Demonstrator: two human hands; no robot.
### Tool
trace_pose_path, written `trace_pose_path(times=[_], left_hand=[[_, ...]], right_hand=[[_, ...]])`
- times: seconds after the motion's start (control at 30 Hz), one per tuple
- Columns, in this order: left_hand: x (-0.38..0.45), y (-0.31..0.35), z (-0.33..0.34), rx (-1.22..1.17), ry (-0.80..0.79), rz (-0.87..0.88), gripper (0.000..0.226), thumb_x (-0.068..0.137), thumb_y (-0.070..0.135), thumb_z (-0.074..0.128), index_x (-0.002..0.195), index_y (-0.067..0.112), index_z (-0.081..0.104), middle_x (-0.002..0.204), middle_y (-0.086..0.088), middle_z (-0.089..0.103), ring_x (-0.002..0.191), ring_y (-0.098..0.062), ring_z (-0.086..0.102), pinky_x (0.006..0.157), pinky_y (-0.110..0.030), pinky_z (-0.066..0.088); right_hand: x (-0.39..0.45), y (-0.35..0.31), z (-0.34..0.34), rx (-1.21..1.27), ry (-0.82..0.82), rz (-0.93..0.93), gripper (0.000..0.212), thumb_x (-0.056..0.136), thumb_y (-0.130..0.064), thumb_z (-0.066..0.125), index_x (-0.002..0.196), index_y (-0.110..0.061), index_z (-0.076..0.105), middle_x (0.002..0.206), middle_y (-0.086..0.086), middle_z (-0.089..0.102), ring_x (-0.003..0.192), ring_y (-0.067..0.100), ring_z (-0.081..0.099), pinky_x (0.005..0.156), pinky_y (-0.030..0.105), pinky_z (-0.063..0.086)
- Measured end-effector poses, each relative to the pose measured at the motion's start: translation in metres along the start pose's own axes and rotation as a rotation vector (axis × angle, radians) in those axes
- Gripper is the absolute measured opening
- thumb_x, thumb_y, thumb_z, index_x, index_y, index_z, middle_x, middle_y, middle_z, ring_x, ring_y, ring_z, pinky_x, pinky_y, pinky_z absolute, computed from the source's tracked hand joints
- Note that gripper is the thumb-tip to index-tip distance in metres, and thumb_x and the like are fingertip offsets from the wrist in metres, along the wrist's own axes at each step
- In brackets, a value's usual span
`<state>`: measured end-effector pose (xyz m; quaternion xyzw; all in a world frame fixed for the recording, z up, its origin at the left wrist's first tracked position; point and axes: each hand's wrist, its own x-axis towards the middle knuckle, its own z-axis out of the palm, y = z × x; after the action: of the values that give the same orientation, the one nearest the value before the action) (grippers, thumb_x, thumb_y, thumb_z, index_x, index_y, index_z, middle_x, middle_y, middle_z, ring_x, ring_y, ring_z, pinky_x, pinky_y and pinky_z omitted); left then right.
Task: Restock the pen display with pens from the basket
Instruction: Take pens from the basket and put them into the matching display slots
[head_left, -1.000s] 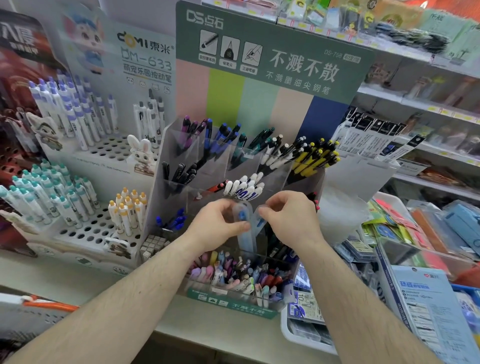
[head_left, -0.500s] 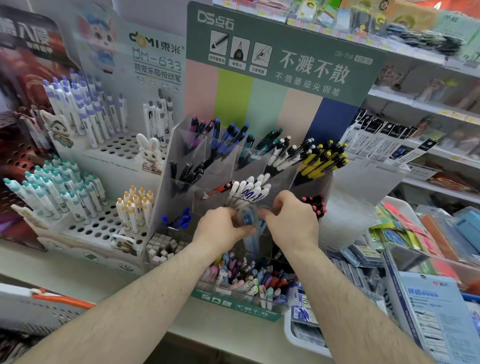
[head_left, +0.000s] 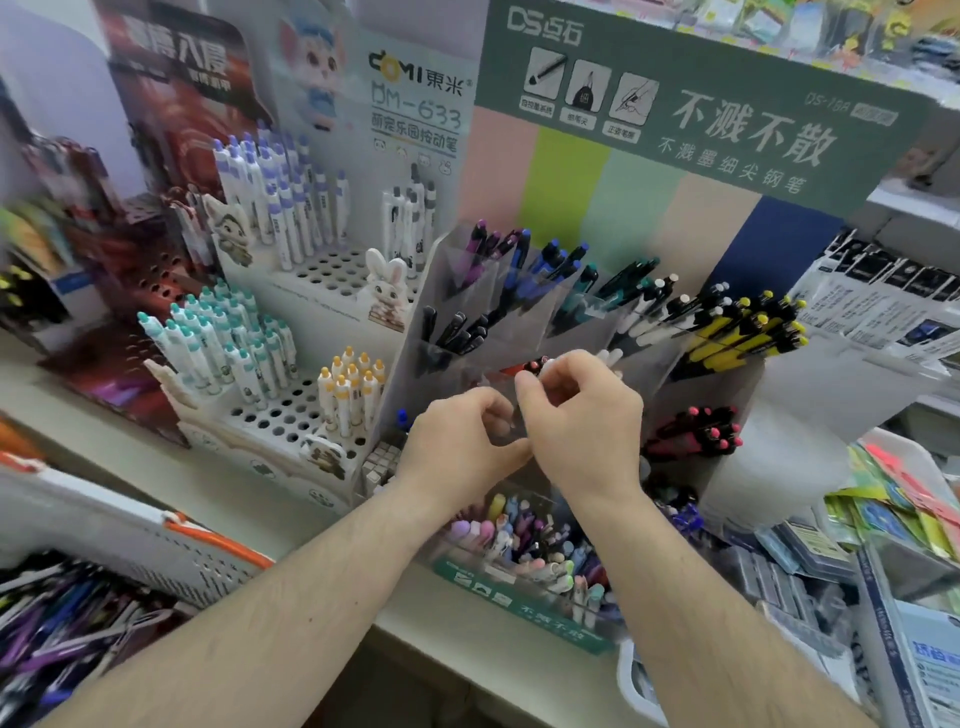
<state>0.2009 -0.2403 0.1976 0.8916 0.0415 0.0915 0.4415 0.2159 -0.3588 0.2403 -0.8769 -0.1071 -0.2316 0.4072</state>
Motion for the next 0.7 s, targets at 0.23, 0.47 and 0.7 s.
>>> trace_pose_path(times=[0.23,0.47,0.7], left_hand=[[-0.029,-0.045,-0.066,-0.029,0.114,-0.121,0.019,0.076,0.031,0.076,0.092,0.026,0.067,0.077,0.015,0.064,0.072,0.001,0.060,0.060,-0.012,0.043],[-0.086,-0.136,-0.119,-0.042,0.258,-0.430,0.021,0.076,0.039,0.078,0.090,0.026,0.067,0.080,0.014,0.068,0.078,-0.002,0.063,0.069,-0.019,0.049],[-0.154,-0.231,-0.138,0.033,0.282,-0.718,0.016,0.080,0.036,0.074,0.088,0.030,0.063,0.084,0.012,0.065,0.083,-0.011,0.064,0.072,-0.028,0.049]], right_hand=[[-0.018,-0.045,0.072,0.191,-0.320,0.040,0.024,0.086,-0.027,0.072,0.067,-0.022,0.058,0.061,-0.010,0.057,0.059,0.003,0.052,0.056,0.013,0.038],[-0.070,-0.081,0.156,0.252,-0.640,0.068,0.029,0.083,-0.024,0.072,0.061,-0.019,0.054,0.056,-0.008,0.053,0.055,0.003,0.047,0.055,0.020,0.035],[-0.132,-0.103,0.215,0.174,-0.903,-0.063,0.031,0.086,-0.029,0.070,0.062,-0.020,0.052,0.057,-0.007,0.053,0.058,0.007,0.049,0.054,0.027,0.036]])
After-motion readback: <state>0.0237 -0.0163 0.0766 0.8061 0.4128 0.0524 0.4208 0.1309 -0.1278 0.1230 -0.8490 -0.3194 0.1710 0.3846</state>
